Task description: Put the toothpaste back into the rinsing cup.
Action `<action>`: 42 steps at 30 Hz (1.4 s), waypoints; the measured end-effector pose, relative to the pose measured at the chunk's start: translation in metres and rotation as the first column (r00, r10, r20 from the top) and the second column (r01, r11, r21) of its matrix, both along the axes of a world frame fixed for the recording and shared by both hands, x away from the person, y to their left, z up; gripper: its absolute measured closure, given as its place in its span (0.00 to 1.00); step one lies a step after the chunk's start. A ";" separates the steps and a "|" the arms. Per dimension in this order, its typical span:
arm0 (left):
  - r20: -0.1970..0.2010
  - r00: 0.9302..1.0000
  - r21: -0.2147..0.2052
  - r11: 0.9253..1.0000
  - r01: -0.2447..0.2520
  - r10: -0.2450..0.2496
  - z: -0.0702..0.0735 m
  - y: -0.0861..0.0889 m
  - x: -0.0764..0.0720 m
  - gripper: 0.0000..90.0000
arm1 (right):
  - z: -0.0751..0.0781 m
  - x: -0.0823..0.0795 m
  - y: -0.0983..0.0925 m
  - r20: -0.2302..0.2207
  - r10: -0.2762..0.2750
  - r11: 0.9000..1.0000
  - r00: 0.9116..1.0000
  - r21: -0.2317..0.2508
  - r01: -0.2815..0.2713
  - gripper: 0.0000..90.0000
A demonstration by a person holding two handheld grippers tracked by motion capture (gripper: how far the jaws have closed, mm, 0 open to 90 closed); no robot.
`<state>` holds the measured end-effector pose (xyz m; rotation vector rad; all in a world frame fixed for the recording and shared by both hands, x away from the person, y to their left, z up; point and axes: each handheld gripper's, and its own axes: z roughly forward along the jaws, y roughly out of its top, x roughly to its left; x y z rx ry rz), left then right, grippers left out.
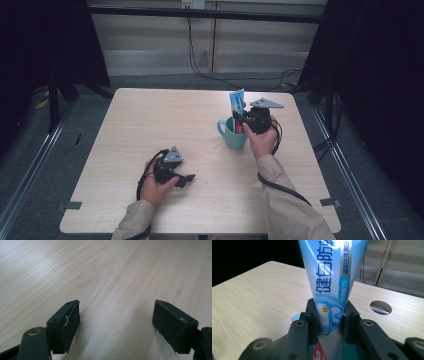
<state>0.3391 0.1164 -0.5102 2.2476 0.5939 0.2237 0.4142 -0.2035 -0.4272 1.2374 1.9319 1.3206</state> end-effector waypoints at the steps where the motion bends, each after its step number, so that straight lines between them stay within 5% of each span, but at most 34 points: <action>1: 0.000 1.000 0.000 1.000 0.000 0.000 0.000 0.000 0.000 0.24 | 0.000 0.000 0.000 0.000 -0.003 1.000 1.000 -0.003 0.003 0.79; 42: 0.002 1.000 0.002 1.000 0.000 0.000 0.000 -0.001 0.000 0.24 | 0.000 -0.007 0.003 0.011 0.057 0.998 0.998 -0.031 -0.056 0.76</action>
